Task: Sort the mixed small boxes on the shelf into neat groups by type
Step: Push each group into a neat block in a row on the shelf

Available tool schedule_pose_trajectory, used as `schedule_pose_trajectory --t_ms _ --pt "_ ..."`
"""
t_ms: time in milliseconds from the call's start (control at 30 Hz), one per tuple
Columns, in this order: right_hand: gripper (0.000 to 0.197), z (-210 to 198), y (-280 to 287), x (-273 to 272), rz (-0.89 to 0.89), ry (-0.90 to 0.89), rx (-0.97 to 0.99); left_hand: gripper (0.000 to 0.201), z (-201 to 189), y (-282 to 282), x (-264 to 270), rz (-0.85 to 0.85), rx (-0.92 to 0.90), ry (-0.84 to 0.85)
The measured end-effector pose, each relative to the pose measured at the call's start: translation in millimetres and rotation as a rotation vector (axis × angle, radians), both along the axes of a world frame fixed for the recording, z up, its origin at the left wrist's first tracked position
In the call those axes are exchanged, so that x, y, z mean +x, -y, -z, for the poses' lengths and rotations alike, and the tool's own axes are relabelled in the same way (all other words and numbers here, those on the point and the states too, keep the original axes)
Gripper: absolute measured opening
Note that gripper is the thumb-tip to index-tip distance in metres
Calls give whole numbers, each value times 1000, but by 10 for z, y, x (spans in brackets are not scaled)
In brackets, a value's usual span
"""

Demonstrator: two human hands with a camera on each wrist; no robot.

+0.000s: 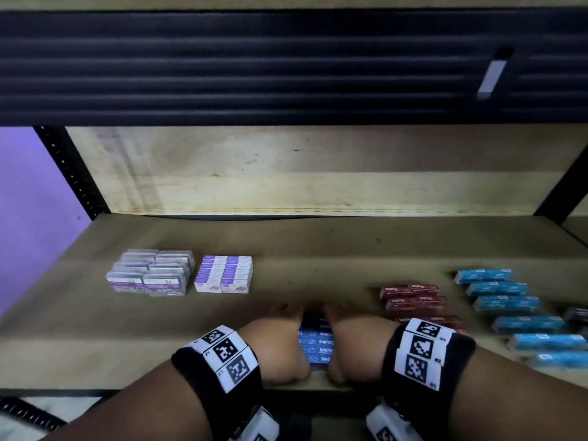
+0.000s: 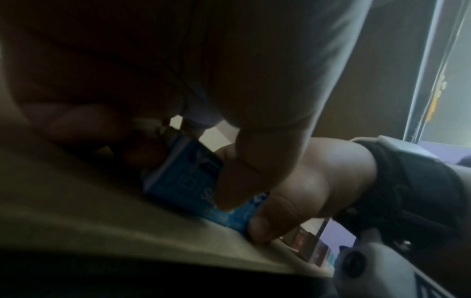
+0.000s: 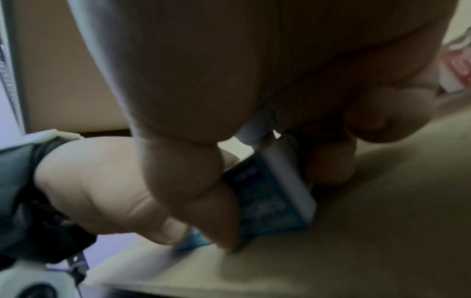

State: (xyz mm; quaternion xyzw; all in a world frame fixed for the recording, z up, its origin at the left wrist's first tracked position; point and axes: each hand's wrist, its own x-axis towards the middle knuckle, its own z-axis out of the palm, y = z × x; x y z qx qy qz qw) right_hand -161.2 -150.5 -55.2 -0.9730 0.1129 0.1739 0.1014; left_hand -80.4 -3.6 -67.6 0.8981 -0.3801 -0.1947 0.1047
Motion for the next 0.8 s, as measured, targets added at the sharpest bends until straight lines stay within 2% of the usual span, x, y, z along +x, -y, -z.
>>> schedule_pose_trajectory --t_ms 367,667,800 --pt "82 -16 17 25 -39 24 6 83 -67 19 12 15 11 -49" --pt "80 22 57 8 -53 36 8 79 -145 -37 8 106 5 75" --pt "82 46 81 16 -39 12 67 76 -141 -35 17 104 11 56"
